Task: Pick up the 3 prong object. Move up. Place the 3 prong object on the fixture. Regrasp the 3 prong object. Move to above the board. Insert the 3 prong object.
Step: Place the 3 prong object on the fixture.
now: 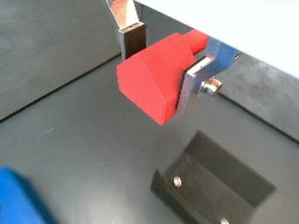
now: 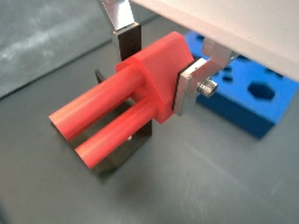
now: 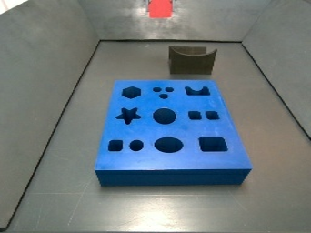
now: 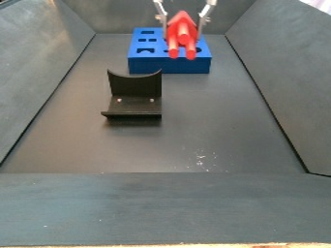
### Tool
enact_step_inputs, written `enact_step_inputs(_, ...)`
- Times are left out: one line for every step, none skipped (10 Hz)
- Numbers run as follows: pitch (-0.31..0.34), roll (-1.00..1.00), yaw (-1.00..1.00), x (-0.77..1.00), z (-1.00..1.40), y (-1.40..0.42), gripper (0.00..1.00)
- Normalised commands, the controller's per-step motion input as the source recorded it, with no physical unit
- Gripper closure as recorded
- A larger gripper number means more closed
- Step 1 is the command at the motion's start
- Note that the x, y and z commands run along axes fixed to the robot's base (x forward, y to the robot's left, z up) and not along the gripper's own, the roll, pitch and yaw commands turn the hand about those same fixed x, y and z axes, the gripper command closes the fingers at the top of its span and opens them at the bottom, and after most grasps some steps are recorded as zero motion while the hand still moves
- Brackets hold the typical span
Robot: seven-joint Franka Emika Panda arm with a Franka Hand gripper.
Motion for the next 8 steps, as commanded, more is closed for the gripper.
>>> enact_step_inputs(0.008, -1.0, -0.05, 1.0, 0.14, 0.01, 1.0)
enact_step_inputs(0.024, -1.0, -0.05, 1.0, 0.09, 0.01, 1.0)
enact_step_inputs(0.036, -1.0, -0.05, 1.0, 0.08, 0.02, 1.0)
enact_step_inputs(0.046, -1.0, -0.05, 1.0, 0.06, 0.03, 1.0)
enact_step_inputs(0.064, -1.0, -0.06, 1.0, 0.03, 0.04, 1.0)
enact_step_inputs(0.072, -1.0, -0.07, 1.0, 0.01, 0.05, 1.0)
enact_step_inputs(0.084, -1.0, -0.08, 0.95, 0.0, 0.05, 1.0)
enact_step_inputs(0.093, -1.0, -0.09, 0.88, -0.01, 0.05, 1.0)
